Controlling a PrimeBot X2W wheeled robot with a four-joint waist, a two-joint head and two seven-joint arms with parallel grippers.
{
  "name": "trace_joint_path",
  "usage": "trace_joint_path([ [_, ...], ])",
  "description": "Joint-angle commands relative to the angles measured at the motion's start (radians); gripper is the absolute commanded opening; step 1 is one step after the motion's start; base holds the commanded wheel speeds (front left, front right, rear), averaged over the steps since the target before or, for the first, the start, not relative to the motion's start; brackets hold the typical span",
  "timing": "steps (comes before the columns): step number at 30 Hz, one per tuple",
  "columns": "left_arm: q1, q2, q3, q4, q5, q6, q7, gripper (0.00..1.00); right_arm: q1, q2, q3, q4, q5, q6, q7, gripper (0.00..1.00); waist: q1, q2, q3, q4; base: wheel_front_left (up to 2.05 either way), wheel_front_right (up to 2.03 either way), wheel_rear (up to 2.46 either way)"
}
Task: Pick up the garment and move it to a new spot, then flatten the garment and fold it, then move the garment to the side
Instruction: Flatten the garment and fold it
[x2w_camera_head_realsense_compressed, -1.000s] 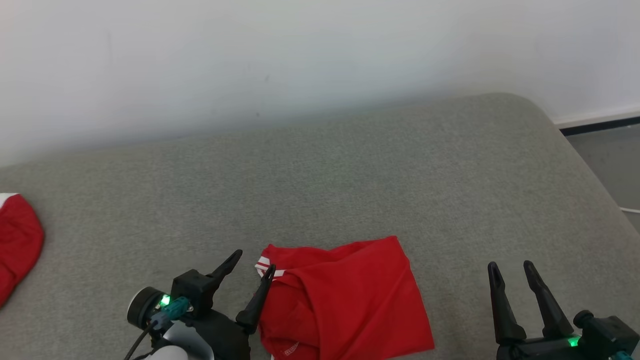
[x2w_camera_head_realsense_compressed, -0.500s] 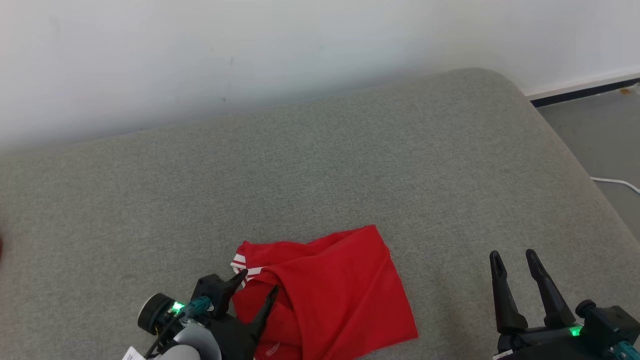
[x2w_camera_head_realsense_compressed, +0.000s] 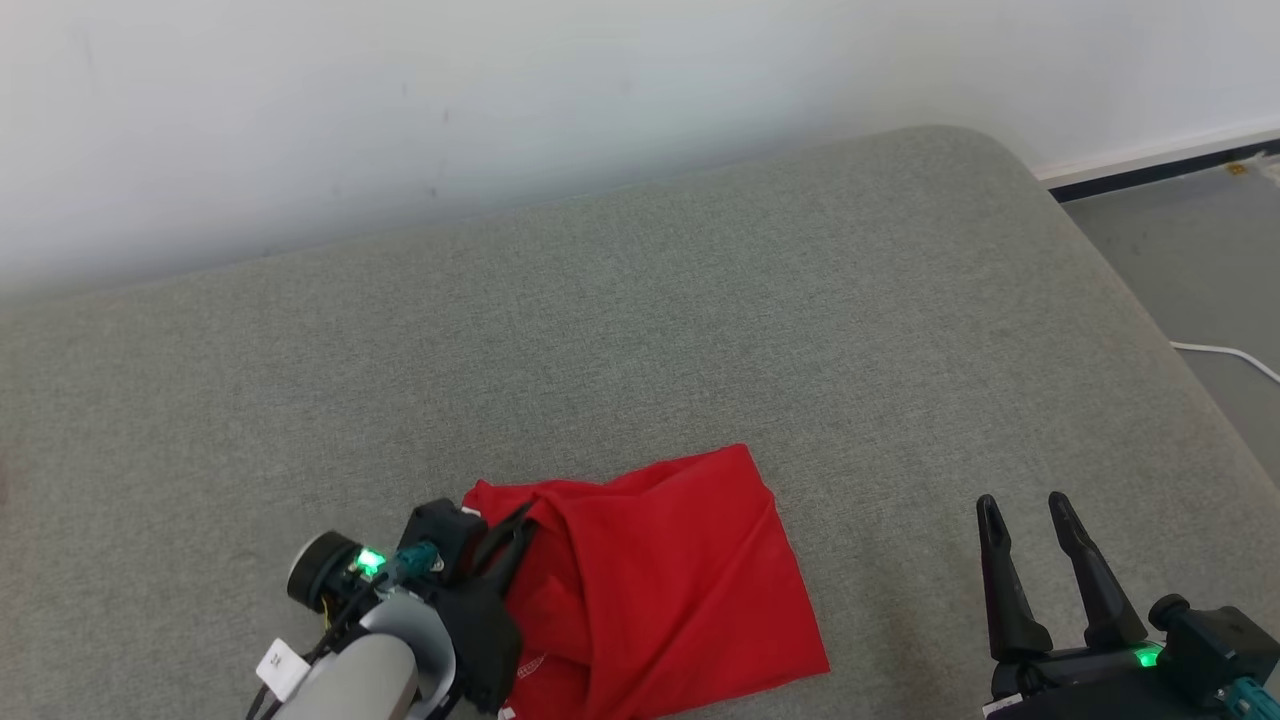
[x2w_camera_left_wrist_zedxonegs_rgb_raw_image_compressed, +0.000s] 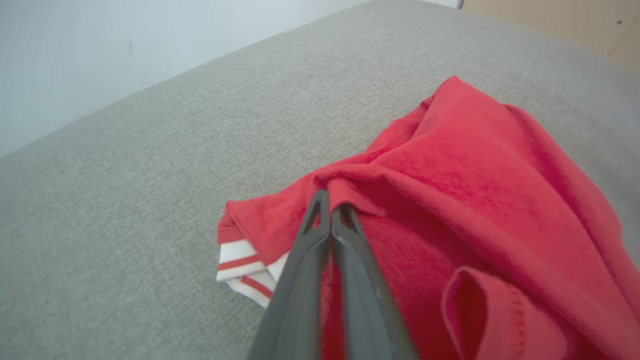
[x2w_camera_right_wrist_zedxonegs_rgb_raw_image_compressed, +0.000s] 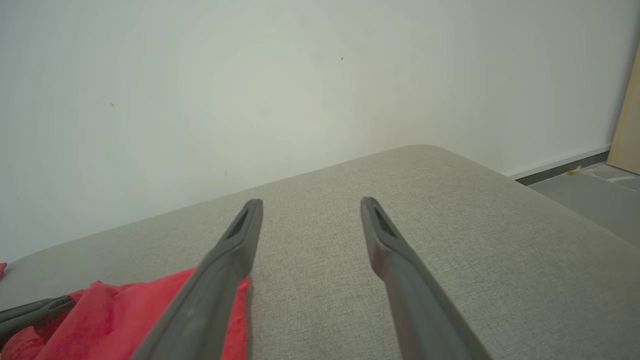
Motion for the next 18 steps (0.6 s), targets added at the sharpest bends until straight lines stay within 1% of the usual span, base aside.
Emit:
trace_joint_path([
  [1, -0.013, 0.002, 0.005, -0.004, 0.006, 0.002, -0.005, 0.00, 0.005, 0.003, -0.002, -0.002, -0.005, -0.002, 0.000, 1.00, 0.0001, -0.0001, -0.001, 0.001, 0.00, 0.00, 0.00],
  [5, -0.034, 0.004, 0.027, -0.022, 0.011, 0.003, -0.006, 0.00, 0.005, 0.007, 0.000, 0.000, -0.007, -0.002, 0.000, 1.00, 0.0001, -0.0001, -0.005, 0.004, 0.00, 0.00, 0.00],
  [8, -0.029, 0.004, 0.036, -0.009, 0.020, 0.007, -0.006, 0.00, 0.000, 0.010, 0.008, 0.004, -0.007, -0.002, 0.000, 1.00, 0.0001, -0.0001, -0.006, 0.002, 0.00, 0.00, 0.00],
  [9, -0.026, 0.002, 0.044, -0.009, 0.017, 0.011, -0.006, 0.09, -0.001, 0.010, 0.009, 0.004, -0.006, -0.002, 0.000, 1.00, 0.0001, -0.0001, -0.006, 0.002, 0.00, 0.00, 0.00],
  [10, -0.019, 0.002, 0.047, -0.004, 0.021, 0.015, -0.006, 0.50, -0.002, 0.010, 0.009, 0.005, -0.005, -0.002, 0.000, 1.00, 0.0001, -0.0001, -0.006, 0.002, 0.00, 0.00, 0.00],
  [11, -0.010, 0.001, 0.047, 0.001, 0.026, 0.015, -0.006, 1.00, -0.002, 0.010, 0.009, 0.006, -0.005, -0.002, 0.000, 1.00, 0.0001, -0.0001, -0.007, 0.002, 0.00, 0.00, 0.00],
  [14, 0.007, -0.007, 0.064, -0.011, 0.025, 0.015, -0.006, 1.00, 0.007, 0.009, 0.002, 0.006, -0.003, -0.002, 0.000, 1.00, 0.0001, -0.0001, -0.013, 0.010, 0.00, 0.00, 0.00],
  [18, 0.055, -0.008, 0.117, -0.065, 0.015, 0.034, -0.006, 1.00, 0.018, 0.007, -0.009, 0.002, -0.006, -0.002, 0.000, 1.00, 0.0001, -0.0001, -0.033, 0.029, 0.00, 0.00, 0.00],
])
